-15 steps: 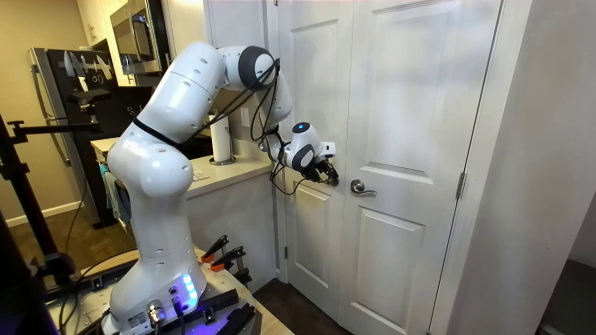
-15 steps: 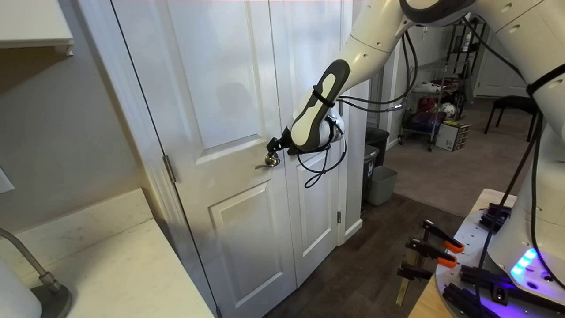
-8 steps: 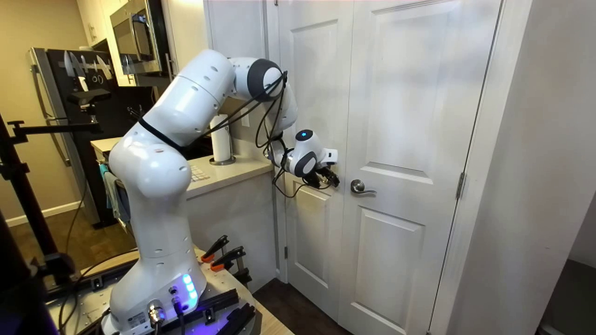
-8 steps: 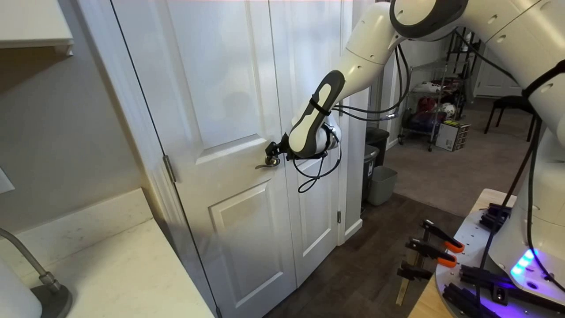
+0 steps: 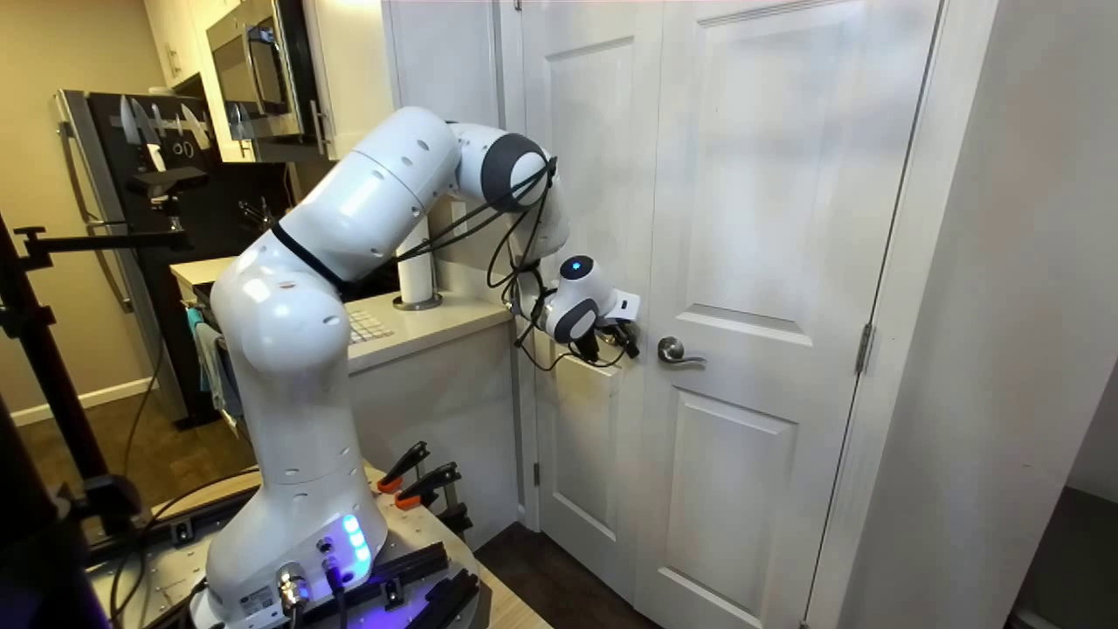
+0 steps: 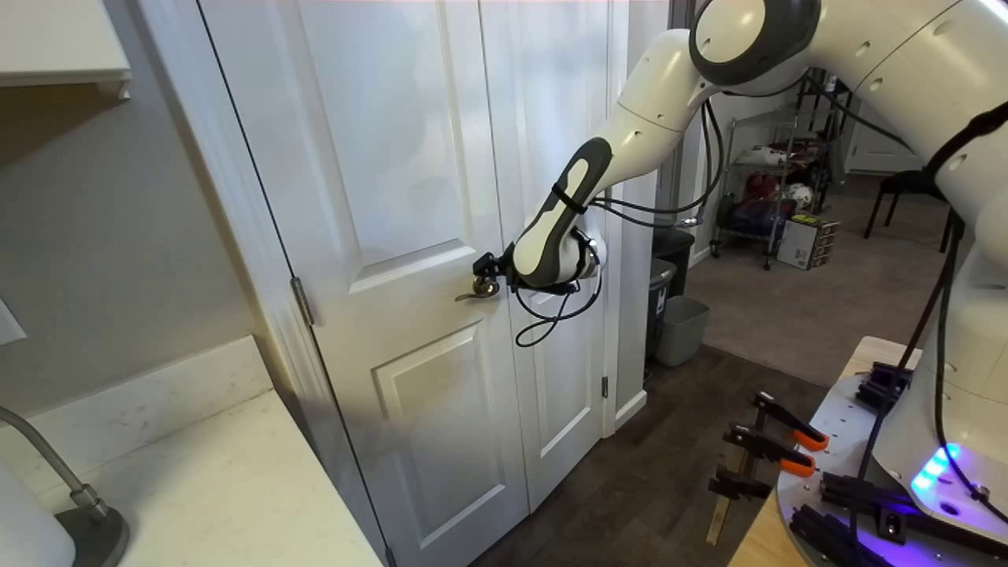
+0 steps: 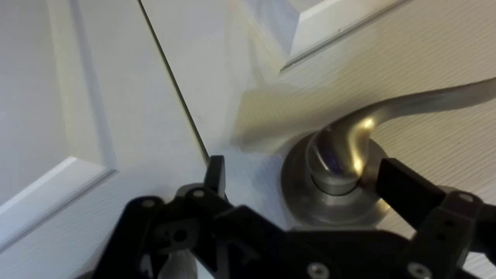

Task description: Open the left pantry door.

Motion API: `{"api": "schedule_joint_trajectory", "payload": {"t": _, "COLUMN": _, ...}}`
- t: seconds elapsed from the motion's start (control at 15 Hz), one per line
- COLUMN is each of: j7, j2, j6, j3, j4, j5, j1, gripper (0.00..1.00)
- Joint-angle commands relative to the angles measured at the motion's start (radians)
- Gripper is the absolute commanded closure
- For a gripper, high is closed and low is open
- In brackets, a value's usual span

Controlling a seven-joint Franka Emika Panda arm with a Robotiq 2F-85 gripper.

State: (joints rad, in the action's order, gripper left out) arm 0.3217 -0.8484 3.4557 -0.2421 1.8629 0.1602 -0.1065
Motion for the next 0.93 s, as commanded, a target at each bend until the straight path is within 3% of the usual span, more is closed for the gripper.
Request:
{"api": "schedule_joint_trajectory", "payload": {"t": 0.0, "j7": 0.037, "j2": -0.053, "j6": 0.006, "j3": -0.063, "j4": -0.08, "j5": 0.022, "j1": -0.055, "gripper": 0.0}}
{"api": "schedule_joint_trajectory", "payload": {"t": 0.13, "j7": 0.045, "j2": -0.066, "j6": 0.008, "j3": -0.072, "j4": -0.098, "j5": 0.028, "j1": -0.06, "gripper": 0.0}}
{"api": "schedule_joint_trajectory", "payload": {"t": 0.2, "j7": 0.046, "j2": -0.071, "j6": 0.007, "j3": -0.073, "j4": -0.108, "j5": 0.031, "j1": -0.06, "gripper": 0.25}}
{"api": "schedule_joint_trajectory", "payload": {"t": 0.27, "j7": 0.045, "j2": -0.077, "j6": 0.006, "j3": -0.077, "j4": -0.116, "j5": 0.028, "j1": -0.062, "gripper": 0.26}}
{"api": "schedule_joint_trajectory", "payload": {"t": 0.6, "j7": 0.05, "j2": -0.078, "j6": 0.007, "j3": -0.069, "j4": -0.126, "j5": 0.046, "j1": -0.043, "gripper": 0.58}}
{"api": "schedule_joint_trajectory", "payload": {"t": 0.87, "j7": 0.054, "j2": -0.032, "j6": -0.003, "j3": 0.006, "j4": -0.077, "j5": 0.121, "j1": 0.011, "gripper": 0.81}}
